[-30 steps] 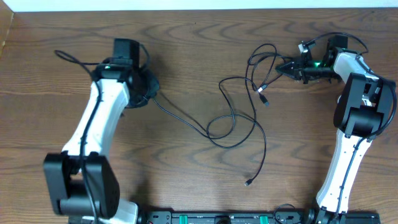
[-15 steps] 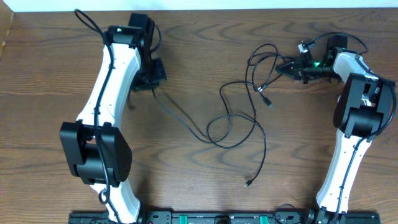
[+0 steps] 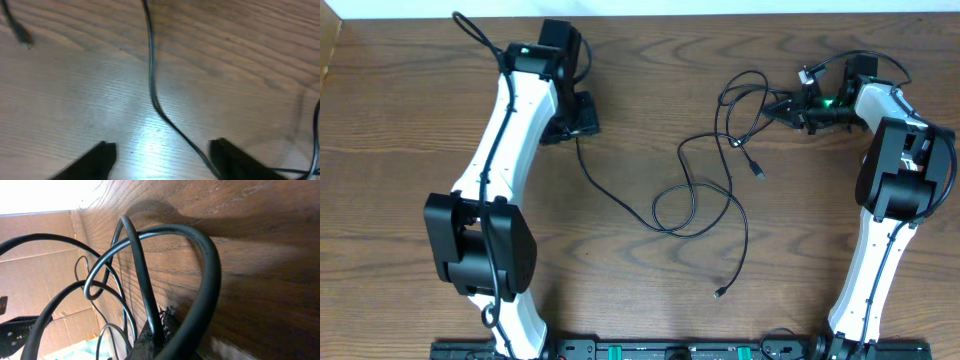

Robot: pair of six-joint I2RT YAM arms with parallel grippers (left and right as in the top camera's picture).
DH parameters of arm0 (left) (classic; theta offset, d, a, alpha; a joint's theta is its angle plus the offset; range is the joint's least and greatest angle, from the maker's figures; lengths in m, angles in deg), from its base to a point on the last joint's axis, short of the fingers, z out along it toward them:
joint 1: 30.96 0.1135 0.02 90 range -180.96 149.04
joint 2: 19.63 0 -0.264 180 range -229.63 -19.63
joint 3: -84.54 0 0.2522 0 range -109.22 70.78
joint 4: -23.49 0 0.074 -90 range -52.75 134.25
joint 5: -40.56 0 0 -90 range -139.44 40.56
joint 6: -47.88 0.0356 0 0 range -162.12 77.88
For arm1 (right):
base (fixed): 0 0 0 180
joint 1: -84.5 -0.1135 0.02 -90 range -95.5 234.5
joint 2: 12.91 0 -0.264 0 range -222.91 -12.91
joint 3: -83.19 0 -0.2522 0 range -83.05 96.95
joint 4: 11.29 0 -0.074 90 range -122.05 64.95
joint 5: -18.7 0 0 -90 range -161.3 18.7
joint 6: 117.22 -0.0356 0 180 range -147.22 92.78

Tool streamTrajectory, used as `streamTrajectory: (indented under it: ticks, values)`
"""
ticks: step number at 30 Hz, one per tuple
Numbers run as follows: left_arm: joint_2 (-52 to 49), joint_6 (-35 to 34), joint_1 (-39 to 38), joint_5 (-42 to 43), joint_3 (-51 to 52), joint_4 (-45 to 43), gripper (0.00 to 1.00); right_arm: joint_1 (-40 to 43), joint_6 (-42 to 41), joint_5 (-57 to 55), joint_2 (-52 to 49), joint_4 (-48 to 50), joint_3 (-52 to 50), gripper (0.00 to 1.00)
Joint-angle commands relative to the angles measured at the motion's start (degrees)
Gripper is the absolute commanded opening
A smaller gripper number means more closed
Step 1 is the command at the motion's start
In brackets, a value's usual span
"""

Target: Untangle cables

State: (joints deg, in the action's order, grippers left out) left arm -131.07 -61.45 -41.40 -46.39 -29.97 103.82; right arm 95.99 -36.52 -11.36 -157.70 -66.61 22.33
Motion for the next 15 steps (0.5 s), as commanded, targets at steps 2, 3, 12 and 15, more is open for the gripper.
streamTrajectory:
  ticks: [2,3,12,15]
  values:
    - [-0.8,0.7,-3.1,0.5,0.0,-1.1,0.70,-0.9,1.7,-7.4,-1.5,-0.1,-0.8,0.01]
    - [-0.9,0.7,-4.0,0.6,0.0,-1.6,0.70,-1.1,1.7,-7.4,-1.5,0.0,-0.8,0.01]
    - [-6.3,0.4,-13.4,0.8,0.0,-5.3,0.69,-2.7,1.7,-8.7,-1.5,0.0,-0.8,0.01]
    - [-9.7,0.4,-16.4,1.0,0.0,-6.3,0.70,-3.3,1.7,-9.3,-1.5,0.0,-0.8,0.01]
